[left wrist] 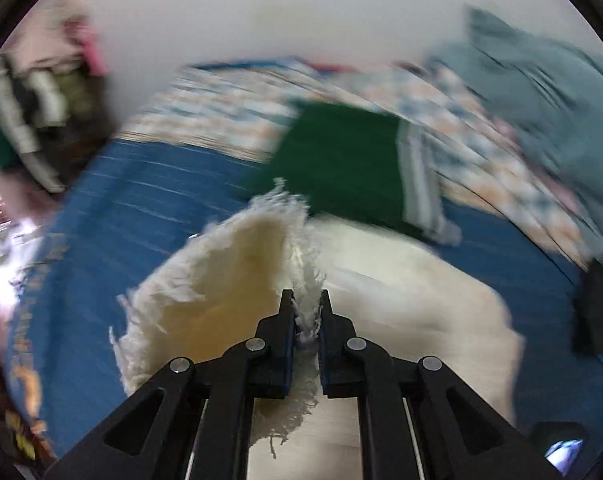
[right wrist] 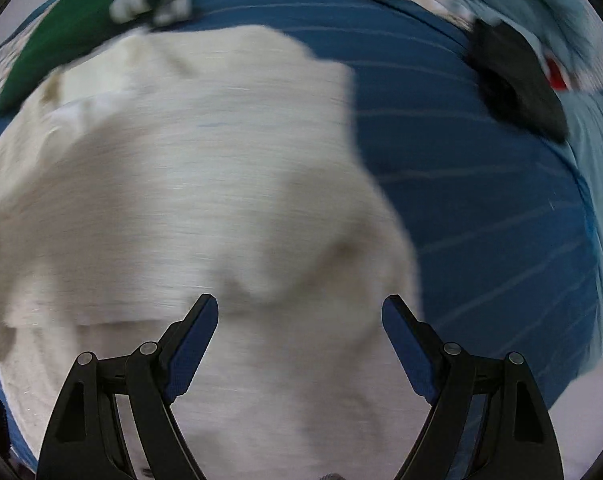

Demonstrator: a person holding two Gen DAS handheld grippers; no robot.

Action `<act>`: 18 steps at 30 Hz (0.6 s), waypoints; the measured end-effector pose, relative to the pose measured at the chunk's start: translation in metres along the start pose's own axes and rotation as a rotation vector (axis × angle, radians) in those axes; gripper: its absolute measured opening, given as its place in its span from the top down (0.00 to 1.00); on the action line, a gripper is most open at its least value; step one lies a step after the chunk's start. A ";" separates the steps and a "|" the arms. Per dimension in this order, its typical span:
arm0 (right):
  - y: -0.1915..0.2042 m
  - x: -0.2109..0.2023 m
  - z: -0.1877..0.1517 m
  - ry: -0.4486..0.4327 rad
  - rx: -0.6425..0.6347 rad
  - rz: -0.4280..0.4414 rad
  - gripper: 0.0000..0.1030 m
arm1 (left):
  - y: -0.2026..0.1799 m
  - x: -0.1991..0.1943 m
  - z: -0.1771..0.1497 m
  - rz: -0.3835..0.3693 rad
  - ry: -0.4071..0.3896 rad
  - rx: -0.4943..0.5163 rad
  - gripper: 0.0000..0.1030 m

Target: Fold large clothes

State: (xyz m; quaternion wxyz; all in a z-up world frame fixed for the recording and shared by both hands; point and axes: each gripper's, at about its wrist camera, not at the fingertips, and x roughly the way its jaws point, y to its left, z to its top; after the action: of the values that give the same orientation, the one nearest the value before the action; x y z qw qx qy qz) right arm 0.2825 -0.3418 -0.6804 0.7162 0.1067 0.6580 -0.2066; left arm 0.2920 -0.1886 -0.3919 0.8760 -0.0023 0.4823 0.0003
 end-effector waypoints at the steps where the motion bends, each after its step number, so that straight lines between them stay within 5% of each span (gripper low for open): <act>1: -0.008 0.001 -0.003 0.004 0.013 -0.009 0.17 | -0.032 0.011 -0.007 -0.040 0.028 0.039 0.94; 6: -0.066 0.014 -0.011 0.045 0.075 -0.017 0.17 | -0.128 0.054 -0.043 -0.125 0.148 0.183 0.93; 9: -0.093 0.014 -0.016 0.043 0.097 0.005 0.17 | -0.153 0.061 -0.062 -0.095 0.175 0.225 0.86; 11: -0.108 0.008 -0.021 0.040 0.108 0.034 0.17 | -0.158 0.059 -0.063 -0.107 0.178 0.221 0.74; 13: -0.121 0.001 -0.026 0.042 0.122 0.069 0.17 | -0.151 0.055 -0.061 -0.165 0.186 0.205 0.19; 14: -0.127 -0.001 -0.027 0.043 0.127 0.091 0.17 | -0.146 0.049 -0.057 -0.175 0.173 0.195 0.11; 18: -0.146 -0.019 -0.023 0.044 0.160 0.214 0.17 | -0.111 0.024 -0.052 -0.139 0.129 0.158 0.10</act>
State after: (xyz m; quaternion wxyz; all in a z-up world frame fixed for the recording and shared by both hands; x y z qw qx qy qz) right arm 0.1968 -0.4590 -0.6465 0.7088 0.2374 0.6398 -0.1786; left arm 0.2611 -0.3000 -0.4400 0.8387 0.0331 0.5346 -0.0984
